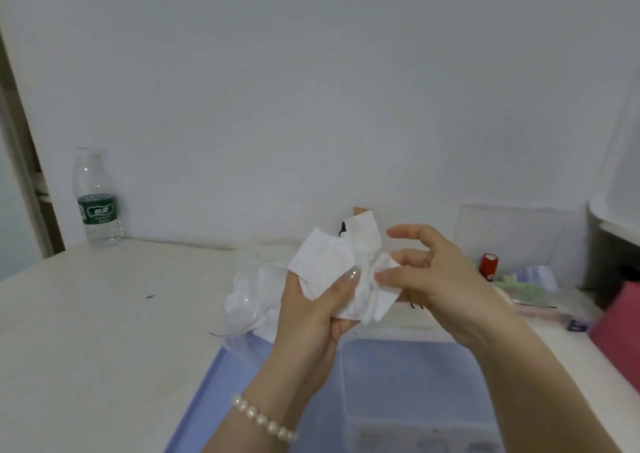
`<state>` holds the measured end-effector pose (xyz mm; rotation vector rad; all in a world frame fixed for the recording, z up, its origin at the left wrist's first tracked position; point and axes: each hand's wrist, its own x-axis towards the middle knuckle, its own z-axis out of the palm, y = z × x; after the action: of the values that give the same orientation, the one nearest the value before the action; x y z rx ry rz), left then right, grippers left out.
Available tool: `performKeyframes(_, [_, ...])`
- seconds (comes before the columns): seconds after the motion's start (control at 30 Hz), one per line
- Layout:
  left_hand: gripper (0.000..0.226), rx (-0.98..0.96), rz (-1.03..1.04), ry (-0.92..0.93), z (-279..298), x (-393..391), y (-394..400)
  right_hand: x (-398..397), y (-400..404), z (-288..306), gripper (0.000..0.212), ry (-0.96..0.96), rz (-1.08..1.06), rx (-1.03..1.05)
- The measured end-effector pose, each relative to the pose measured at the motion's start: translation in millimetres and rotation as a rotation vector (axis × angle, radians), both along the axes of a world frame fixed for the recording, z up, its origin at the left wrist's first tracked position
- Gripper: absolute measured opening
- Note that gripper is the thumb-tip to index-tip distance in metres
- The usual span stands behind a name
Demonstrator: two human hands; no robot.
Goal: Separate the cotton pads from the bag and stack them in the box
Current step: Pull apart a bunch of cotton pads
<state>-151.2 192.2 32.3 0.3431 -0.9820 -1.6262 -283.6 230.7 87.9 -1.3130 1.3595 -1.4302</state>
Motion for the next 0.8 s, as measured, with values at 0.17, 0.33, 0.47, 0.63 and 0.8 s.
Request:
performKeyframes(0.17, [0.062,0.012,-0.024,0.039,-3.6,0.9,-4.4,-4.5,4.5,4.3,0.052,-0.058,0.069,0.01])
performKeyframes(0.33, [0.071,-0.049,0.04,-0.009,-5.2,2.4,-8.5,-3.8,4.7,5.8,0.049,-0.052,0.09,0.016])
performKeyframes(0.47, [0.082,-0.115,0.164,-0.116,-10.8,1.3,-12.7,-3.5,3.7,6.3,0.029,-0.06,0.032,0.085])
performKeyframes(0.63, [0.088,-0.087,0.194,-0.153,-14.2,0.6,-15.0,-2.7,3.2,8.3,0.031,-0.002,-0.076,0.062])
performKeyframes(0.8, [0.072,-0.069,0.189,-0.181,-13.9,-0.1,-12.3,0.6,7.0,6.9,0.033,0.417,-0.306,-0.48])
